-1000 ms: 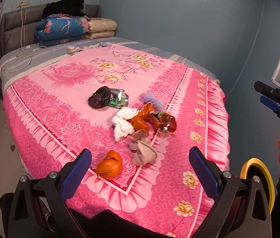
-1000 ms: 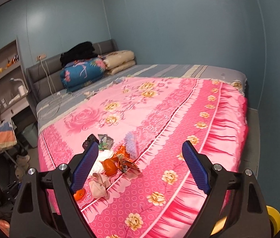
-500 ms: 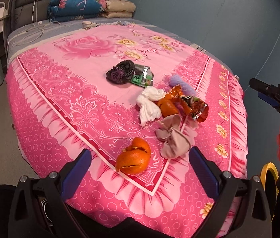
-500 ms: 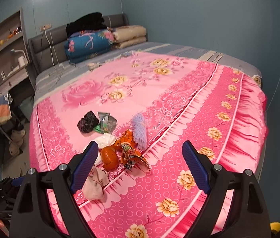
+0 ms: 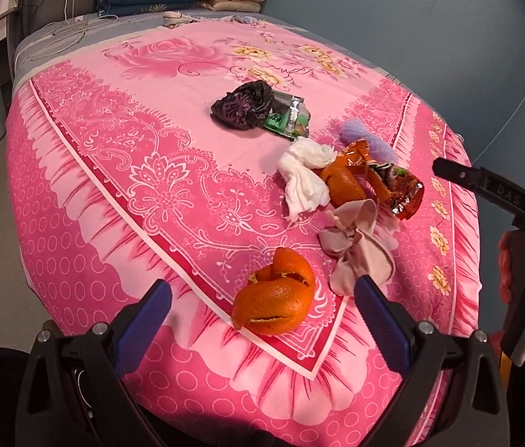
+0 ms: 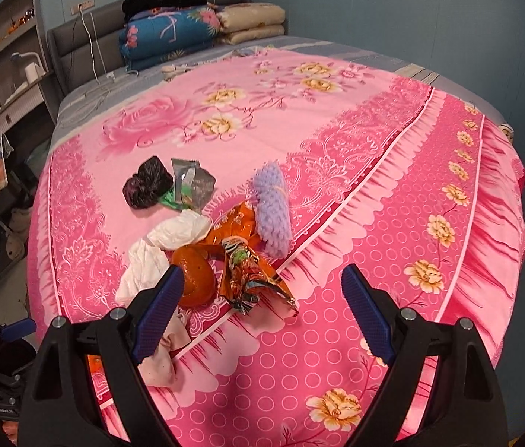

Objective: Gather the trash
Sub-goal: 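Close the left gripper on the orange peel while the right gripper grasps the snack wrapper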

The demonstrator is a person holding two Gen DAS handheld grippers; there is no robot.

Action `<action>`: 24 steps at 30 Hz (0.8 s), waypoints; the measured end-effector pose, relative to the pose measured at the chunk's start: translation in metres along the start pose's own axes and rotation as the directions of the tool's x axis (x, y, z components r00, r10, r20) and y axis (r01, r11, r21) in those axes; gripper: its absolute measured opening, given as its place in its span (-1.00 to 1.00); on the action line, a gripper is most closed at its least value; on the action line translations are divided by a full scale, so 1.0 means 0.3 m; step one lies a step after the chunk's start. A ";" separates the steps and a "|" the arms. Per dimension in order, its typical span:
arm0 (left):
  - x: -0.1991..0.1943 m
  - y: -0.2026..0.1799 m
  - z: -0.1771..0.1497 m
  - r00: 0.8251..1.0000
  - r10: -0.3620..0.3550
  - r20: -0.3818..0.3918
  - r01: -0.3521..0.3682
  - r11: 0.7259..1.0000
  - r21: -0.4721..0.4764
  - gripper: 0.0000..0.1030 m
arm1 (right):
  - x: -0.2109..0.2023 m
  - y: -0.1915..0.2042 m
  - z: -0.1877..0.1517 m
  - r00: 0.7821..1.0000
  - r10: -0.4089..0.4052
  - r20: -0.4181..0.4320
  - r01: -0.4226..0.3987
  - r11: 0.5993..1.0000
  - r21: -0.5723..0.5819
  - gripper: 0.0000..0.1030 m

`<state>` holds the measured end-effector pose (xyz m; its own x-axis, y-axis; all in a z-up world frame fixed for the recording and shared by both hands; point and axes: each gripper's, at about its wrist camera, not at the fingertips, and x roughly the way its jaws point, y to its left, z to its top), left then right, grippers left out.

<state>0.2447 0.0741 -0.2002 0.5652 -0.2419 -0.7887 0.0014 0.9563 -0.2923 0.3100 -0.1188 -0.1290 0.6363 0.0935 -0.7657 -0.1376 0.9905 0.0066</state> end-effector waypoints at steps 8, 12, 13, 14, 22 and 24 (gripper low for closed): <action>0.057 0.013 0.002 0.999 -0.013 -0.033 0.012 1.000 -0.017 0.84 | 0.145 0.018 -0.009 0.997 -0.018 -0.073 0.016 1.000 -0.022 0.60; 0.084 0.006 -0.003 0.999 -0.027 -0.046 0.027 1.000 -0.006 0.84 | 0.196 0.022 -0.016 0.995 -0.026 -0.098 0.023 0.999 -0.032 0.55; 0.092 0.001 -0.003 0.998 -0.025 -0.050 0.025 1.000 0.004 0.84 | 0.210 0.024 -0.017 0.994 -0.029 -0.105 0.025 0.999 -0.038 0.53; 0.098 -0.002 -0.003 0.998 -0.021 -0.051 0.021 1.000 0.009 0.83 | 0.224 0.026 -0.018 0.993 -0.033 -0.112 0.028 0.999 -0.043 0.49; 0.148 -0.026 -0.007 0.997 -0.017 -0.077 0.021 0.998 0.051 0.47 | 0.302 0.041 -0.022 0.987 -0.046 -0.156 0.038 0.998 -0.055 0.08; 0.156 -0.032 -0.008 0.996 -0.022 -0.085 0.028 0.998 0.060 0.36 | 0.317 0.048 -0.025 0.985 -0.055 -0.167 0.045 0.997 -0.061 0.01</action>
<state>0.2692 0.0532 -0.2357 0.4932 -0.2763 -0.8249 0.0666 0.9574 -0.2809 0.3630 -0.0965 -0.2065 0.5076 0.0211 -0.8613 -0.1551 0.9856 -0.0672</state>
